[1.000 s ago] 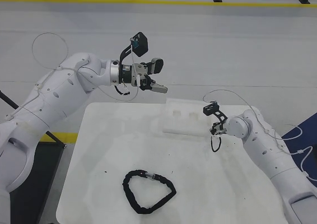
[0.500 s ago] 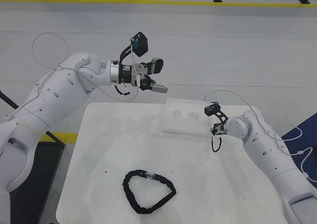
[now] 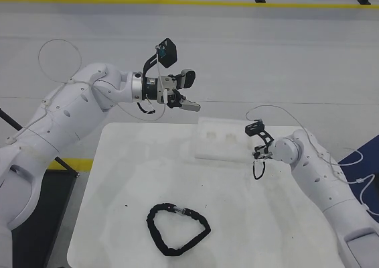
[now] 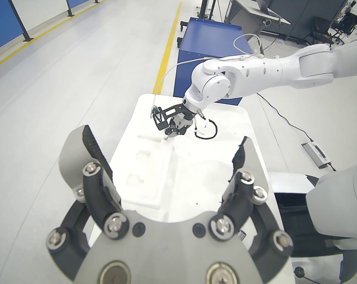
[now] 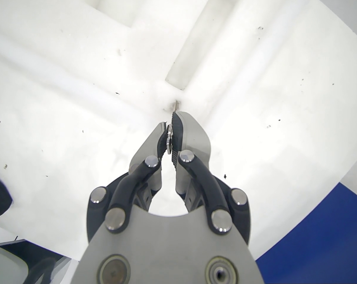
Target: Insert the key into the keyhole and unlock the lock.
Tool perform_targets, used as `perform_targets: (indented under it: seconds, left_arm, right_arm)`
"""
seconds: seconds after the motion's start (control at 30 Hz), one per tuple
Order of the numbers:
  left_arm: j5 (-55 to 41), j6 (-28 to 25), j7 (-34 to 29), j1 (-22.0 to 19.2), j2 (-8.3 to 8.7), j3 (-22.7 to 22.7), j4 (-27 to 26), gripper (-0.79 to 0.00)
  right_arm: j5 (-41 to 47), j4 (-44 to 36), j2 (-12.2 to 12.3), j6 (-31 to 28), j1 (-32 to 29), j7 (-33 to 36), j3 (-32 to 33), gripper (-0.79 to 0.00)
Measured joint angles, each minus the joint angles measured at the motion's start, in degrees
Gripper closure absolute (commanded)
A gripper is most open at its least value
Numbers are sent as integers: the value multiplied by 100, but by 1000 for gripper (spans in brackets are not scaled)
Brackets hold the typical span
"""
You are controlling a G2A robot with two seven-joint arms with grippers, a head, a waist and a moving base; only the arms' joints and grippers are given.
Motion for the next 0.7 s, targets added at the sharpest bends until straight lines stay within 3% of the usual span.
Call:
perform_targets:
  seconds: [0.37, 0.7]
  left_arm:
    - [0, 0, 0, 0, 0, 0, 0, -785]
    - [0, 0, 0, 0, 0, 0, 0, -785]
  right_arm:
    - [137, -1043, 177, 97, -246, 546, 490, 0]
    - [2423, -2244, 436, -134, -1205, 1334, 1690, 0]
